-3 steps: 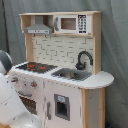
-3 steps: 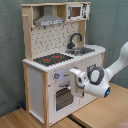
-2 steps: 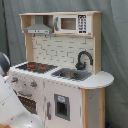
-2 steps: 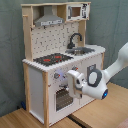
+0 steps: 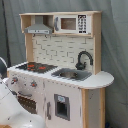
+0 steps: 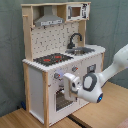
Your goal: Play with the kitchen
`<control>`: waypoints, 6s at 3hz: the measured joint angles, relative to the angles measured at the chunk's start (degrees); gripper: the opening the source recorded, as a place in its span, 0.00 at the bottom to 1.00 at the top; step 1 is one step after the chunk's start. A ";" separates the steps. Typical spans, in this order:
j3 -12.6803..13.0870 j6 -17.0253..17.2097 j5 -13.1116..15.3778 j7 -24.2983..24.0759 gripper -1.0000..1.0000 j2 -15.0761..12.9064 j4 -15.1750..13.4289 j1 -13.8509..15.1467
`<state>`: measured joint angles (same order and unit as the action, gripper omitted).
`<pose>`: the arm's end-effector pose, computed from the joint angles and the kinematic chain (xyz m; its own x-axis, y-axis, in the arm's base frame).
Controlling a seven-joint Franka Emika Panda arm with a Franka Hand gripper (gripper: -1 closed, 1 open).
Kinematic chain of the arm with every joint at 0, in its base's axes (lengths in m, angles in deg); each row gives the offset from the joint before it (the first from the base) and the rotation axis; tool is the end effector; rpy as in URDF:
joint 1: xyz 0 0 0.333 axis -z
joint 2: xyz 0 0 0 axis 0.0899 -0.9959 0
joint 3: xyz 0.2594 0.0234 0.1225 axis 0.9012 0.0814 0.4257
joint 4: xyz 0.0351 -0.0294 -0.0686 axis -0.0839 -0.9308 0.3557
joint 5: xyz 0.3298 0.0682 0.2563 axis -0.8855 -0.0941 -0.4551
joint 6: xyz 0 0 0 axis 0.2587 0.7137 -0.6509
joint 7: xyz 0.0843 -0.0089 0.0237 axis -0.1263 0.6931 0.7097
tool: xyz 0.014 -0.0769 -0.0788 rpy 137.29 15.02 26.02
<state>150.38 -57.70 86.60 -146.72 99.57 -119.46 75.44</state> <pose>0.3551 0.5055 0.2236 -0.1613 0.8031 0.5736 0.1013 -0.5647 0.8191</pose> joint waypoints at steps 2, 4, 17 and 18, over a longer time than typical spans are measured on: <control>4.69 0.06 -0.27 -2.74 1.00 7.07 8.54 6.81; 5.90 7.47 -2.76 1.16 1.00 6.24 12.34 4.53; 6.38 2.86 -12.02 47.18 0.00 -3.61 8.61 7.90; 6.40 3.47 -12.02 53.96 0.00 -3.33 8.61 7.80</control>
<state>156.77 -54.23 74.59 -92.76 96.25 -110.86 83.24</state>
